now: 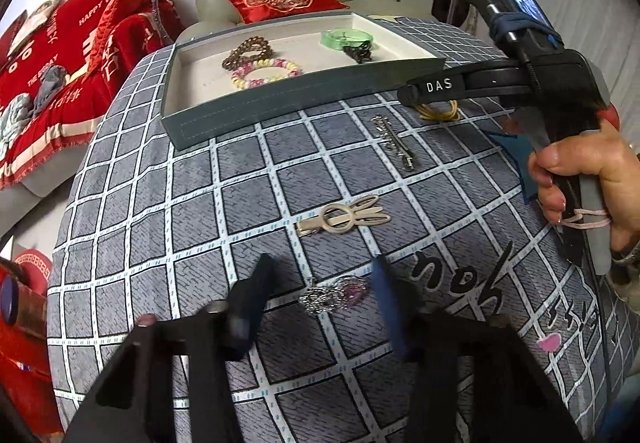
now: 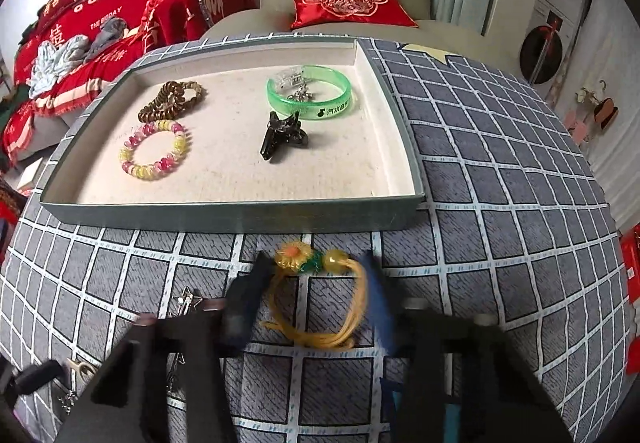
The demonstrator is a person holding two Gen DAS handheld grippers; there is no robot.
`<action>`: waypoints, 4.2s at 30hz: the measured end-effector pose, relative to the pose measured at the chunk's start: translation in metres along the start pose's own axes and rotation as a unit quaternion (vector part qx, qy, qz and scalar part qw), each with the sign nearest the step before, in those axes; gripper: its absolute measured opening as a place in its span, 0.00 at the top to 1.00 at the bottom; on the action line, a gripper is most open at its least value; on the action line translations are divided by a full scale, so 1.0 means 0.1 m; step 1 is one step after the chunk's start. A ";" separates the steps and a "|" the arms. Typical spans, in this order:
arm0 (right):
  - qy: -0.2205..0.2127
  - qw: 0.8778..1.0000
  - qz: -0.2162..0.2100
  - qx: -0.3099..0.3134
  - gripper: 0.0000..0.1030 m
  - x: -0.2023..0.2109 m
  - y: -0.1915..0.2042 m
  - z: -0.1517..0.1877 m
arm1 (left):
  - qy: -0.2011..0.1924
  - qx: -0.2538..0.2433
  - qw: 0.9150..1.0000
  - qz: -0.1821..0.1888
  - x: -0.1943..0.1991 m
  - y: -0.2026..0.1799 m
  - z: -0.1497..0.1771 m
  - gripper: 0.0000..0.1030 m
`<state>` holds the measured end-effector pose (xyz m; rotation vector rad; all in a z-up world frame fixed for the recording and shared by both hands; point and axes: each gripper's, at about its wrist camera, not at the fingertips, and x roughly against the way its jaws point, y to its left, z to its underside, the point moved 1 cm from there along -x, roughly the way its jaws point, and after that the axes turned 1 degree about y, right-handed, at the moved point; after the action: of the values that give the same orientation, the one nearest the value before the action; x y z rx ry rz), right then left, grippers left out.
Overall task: Organize jewelry
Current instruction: 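Move both tools back toward the loose jewelry on the table, then grasp the silver brooch with the left tool while the right tool grasps the yellow cord bracelet, then carry the brooch into the tray with the left tool while the right tool carries the cord bracelet there, then open both tools to release the brooch and cord bracelet in the tray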
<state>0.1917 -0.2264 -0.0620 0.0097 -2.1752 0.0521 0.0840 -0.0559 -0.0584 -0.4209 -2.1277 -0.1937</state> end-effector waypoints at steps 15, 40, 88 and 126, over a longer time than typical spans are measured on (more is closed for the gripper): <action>-0.008 0.995 -0.064 -0.071 0.93 0.29 -0.38 0.14 | 0.003 0.049 0.997 0.057 0.08 0.20 -0.02 0.56; 0.001 0.999 -0.028 0.018 0.97 0.00 0.02 -0.01 | -0.006 0.070 0.996 0.056 0.17 0.36 -0.05 0.56; 0.035 0.993 -0.087 -0.075 0.98 -0.41 -0.32 -0.89 | -0.022 0.090 0.996 0.018 -0.80 1.10 -1.85 0.56; 0.010 0.990 -0.104 -0.094 0.25 -0.33 -0.26 -0.91 | -0.028 0.055 0.997 -0.043 -0.92 0.93 -1.84 0.56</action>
<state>0.2861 -0.2494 -0.0360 0.1271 -2.1402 -0.2702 0.3089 -0.0444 -0.0343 -0.2740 -2.2010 -0.1142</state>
